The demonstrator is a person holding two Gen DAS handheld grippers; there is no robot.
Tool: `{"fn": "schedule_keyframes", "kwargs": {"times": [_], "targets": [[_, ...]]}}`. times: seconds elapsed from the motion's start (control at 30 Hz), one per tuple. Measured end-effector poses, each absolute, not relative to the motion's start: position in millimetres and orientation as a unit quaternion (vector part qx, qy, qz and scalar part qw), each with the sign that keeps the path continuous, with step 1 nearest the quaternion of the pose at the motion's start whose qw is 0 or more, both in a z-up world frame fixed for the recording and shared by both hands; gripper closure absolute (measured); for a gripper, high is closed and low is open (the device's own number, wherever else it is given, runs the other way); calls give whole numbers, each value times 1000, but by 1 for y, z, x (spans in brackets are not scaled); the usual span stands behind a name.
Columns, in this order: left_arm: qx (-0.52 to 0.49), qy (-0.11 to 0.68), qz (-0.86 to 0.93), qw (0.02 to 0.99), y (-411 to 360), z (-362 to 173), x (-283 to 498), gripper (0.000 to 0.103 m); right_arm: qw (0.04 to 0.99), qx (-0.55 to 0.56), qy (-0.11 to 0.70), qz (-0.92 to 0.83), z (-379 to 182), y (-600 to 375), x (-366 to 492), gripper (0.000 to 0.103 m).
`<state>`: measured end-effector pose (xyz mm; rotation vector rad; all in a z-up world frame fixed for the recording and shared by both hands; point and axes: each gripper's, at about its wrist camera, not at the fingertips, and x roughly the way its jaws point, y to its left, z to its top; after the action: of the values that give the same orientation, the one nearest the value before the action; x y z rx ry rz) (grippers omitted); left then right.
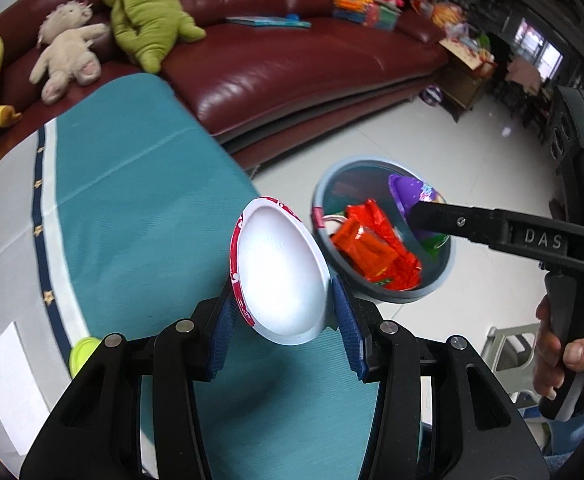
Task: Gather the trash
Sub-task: 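Carry the egg shell and purple egg over the bin and open both tools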
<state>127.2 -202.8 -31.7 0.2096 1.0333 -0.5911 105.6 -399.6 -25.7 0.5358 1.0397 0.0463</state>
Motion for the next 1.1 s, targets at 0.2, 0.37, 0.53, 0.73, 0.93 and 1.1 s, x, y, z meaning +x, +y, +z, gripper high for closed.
{"fn": "schedule_keyframes", "kwargs": {"times": [0.2,0.37,0.53,0.73,0.93,1.1], "targets": [[114,495,-283,813,-227,-40,125,55,829,278,485,0,-35,-437,89,53],[124,500,-289,807,-247,-45,124,55,826,294,481,-9,-41,-459,79,53],[141,505,-299,797,-269,-51,124,55,824,309,475,-21,-45,-481,72,52],[157,517,-317,780,-302,-67,128,55,815,329,475,-39,-57,-509,65,52],[171,525,-337,762,-338,-84,133,55,806,342,479,-55,-69,-531,56,52],[176,530,-356,749,-362,-95,138,55,801,349,481,-67,-75,-543,54,52]]}}
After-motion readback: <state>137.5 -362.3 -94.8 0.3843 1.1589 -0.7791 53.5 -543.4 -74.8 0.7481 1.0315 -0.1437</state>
